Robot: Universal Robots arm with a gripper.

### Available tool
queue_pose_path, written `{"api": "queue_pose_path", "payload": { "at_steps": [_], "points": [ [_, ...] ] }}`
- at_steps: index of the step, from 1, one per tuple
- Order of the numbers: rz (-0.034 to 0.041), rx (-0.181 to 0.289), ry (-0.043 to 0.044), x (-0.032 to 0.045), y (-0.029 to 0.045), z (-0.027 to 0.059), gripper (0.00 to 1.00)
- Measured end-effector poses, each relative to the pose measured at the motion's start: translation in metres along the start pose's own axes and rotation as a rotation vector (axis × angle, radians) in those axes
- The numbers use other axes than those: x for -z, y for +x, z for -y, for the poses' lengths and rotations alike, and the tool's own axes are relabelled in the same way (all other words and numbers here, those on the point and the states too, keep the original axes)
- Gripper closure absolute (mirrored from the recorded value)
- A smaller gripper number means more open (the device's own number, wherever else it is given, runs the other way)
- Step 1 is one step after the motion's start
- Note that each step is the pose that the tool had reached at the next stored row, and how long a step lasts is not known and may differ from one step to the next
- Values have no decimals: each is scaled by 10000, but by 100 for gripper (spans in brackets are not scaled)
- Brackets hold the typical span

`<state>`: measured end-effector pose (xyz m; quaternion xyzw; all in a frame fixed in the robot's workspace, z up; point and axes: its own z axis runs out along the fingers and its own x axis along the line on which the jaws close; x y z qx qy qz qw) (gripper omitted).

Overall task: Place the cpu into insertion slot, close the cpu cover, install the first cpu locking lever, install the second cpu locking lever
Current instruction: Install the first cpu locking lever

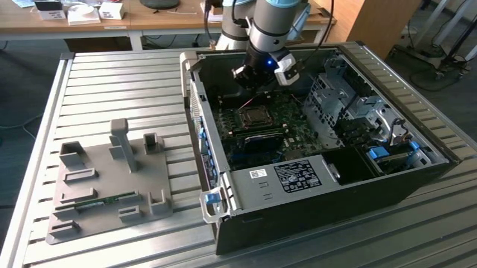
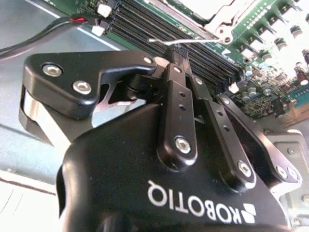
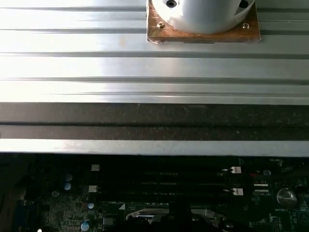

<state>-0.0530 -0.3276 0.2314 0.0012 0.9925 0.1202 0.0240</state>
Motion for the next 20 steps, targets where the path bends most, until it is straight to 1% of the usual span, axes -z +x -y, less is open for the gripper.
{"api": "queue_pose_path", "payload": {
  "at_steps": [3,4,6,20],
  "points": [
    [0,0,1,-33,1,-14,89],
    [0,0,4,-68,-11,-19,89],
    [-1,0,14,-86,-31,-18,89],
    [-1,2,15,-85,-43,-8,89]
  ]
}}
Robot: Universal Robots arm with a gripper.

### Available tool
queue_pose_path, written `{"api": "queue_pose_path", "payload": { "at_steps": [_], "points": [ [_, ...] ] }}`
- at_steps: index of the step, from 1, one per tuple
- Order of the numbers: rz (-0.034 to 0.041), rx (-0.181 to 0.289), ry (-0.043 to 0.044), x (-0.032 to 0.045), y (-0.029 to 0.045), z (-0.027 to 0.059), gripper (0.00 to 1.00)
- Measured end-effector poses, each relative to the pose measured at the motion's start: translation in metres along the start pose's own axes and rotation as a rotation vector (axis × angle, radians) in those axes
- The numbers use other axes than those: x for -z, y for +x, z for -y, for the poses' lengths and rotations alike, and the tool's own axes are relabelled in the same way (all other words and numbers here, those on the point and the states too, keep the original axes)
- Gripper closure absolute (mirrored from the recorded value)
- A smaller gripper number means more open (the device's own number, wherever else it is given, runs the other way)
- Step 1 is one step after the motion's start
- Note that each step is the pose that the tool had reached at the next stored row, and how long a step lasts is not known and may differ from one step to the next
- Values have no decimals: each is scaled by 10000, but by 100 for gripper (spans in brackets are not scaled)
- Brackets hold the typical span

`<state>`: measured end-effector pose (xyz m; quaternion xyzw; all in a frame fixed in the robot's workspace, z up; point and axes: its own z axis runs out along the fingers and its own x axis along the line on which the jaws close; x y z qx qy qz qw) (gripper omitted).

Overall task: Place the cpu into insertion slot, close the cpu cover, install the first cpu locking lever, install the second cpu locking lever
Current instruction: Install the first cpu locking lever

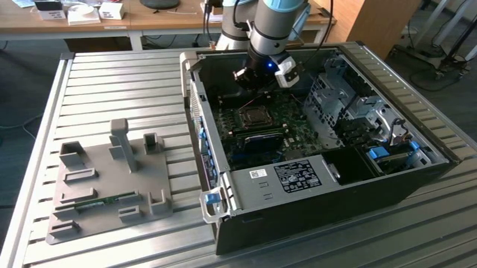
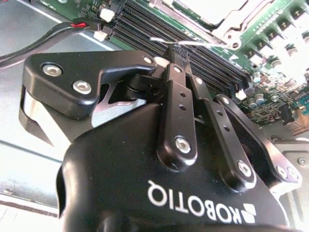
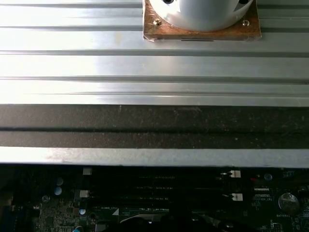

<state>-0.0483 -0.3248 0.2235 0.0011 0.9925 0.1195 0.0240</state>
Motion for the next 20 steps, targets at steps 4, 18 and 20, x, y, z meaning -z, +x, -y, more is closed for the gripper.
{"api": "queue_pose_path", "payload": {
  "at_steps": [4,18,20],
  "points": [
    [1,-3,0,2,1,9,89],
    [1,0,19,-33,3,25,89],
    [-1,0,25,-33,3,25,89]
  ]
}}
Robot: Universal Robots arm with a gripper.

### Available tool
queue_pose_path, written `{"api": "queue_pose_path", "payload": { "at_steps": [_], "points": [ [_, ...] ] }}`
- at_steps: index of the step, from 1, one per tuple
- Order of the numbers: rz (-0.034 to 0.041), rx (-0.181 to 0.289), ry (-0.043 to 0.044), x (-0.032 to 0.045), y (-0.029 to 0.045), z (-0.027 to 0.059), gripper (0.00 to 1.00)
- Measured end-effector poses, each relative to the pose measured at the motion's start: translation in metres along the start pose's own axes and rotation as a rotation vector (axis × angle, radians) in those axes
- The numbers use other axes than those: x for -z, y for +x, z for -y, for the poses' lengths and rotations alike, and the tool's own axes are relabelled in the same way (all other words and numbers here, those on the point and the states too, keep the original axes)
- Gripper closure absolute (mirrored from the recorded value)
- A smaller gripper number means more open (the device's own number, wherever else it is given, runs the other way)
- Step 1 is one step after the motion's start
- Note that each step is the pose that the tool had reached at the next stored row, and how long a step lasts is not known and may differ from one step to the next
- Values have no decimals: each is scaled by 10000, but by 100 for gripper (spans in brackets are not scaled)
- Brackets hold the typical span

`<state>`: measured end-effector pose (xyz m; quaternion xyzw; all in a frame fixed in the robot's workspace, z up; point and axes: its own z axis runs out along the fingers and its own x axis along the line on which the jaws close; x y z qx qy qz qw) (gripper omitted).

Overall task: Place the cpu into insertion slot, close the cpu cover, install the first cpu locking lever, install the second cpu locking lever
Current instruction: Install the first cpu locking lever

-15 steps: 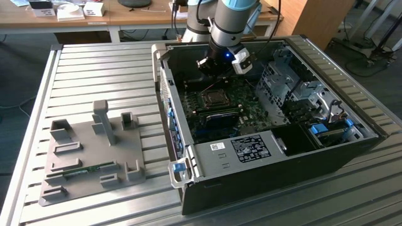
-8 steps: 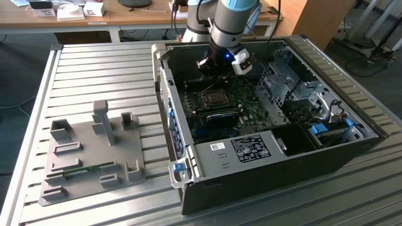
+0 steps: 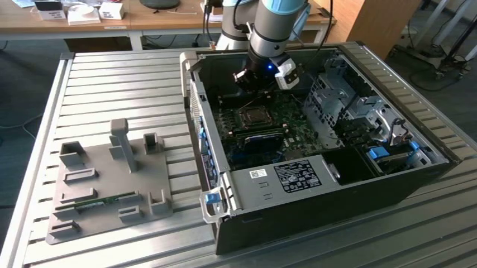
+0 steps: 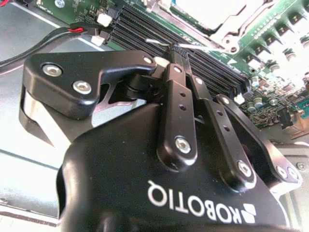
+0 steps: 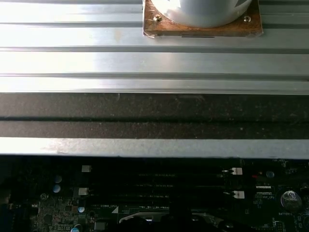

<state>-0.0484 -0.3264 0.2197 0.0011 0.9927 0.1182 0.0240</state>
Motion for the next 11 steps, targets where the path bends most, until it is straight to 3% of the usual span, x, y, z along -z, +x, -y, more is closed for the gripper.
{"api": "queue_pose_path", "payload": {
  "at_steps": [11],
  "points": [
    [2,-2,0,2,6,22,89]
  ]
}}
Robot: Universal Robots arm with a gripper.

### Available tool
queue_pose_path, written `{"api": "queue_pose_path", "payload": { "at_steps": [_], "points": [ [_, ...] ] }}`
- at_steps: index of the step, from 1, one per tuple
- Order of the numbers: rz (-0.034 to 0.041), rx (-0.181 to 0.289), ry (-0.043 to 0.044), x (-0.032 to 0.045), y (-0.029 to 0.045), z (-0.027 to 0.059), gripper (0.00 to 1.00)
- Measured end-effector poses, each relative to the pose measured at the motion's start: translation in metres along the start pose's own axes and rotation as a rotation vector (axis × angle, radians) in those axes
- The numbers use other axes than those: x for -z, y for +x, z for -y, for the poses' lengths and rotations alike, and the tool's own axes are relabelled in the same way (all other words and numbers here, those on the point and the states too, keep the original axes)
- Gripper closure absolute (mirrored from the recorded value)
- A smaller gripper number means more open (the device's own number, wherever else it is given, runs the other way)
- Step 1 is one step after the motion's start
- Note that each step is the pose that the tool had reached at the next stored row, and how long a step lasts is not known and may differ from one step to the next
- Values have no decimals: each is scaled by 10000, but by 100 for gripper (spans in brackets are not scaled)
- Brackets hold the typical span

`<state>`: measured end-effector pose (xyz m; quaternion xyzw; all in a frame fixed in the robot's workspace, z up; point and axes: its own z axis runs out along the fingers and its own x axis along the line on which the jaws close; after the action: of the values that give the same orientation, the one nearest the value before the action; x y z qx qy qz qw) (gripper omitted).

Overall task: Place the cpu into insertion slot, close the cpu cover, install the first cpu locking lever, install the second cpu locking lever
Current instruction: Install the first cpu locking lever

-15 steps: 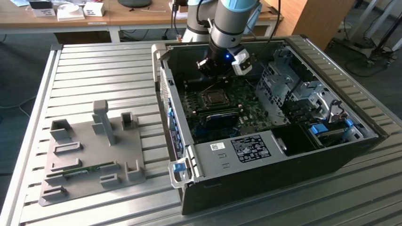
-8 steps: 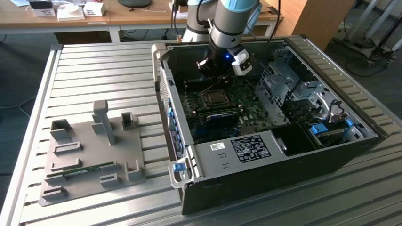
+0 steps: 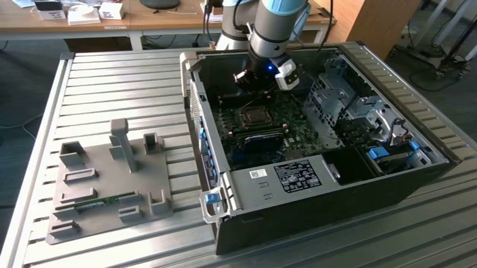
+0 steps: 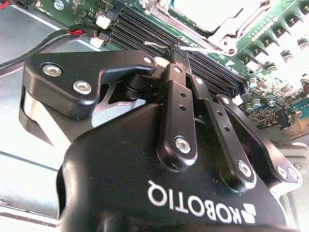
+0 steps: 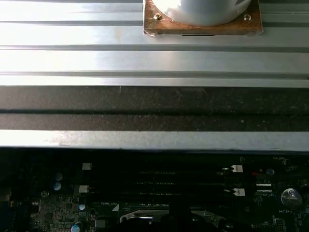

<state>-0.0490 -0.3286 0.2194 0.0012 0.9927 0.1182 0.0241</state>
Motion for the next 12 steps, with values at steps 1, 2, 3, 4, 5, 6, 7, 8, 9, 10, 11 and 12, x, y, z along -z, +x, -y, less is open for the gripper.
{"api": "queue_pose_path", "payload": {
  "at_steps": [1,2,3,4,5,6,7,8,9,10,11,12],
  "points": [
    [1,0,0,-1,5,1,89],
    [1,1,0,-2,9,1,89],
    [1,1,0,-3,14,1,89],
    [2,1,-1,-5,19,2,89],
    [2,1,0,-6,23,2,89],
    [2,2,0,-7,25,2,89],
    [2,2,-1,-10,25,3,89],
    [2,3,-2,-14,25,4,89],
    [2,2,-2,-19,26,5,89],
    [2,1,-1,-22,27,6,89],
    [1,1,1,-22,27,6,89],
    [1,1,1,-22,27,6,89]
  ]
}}
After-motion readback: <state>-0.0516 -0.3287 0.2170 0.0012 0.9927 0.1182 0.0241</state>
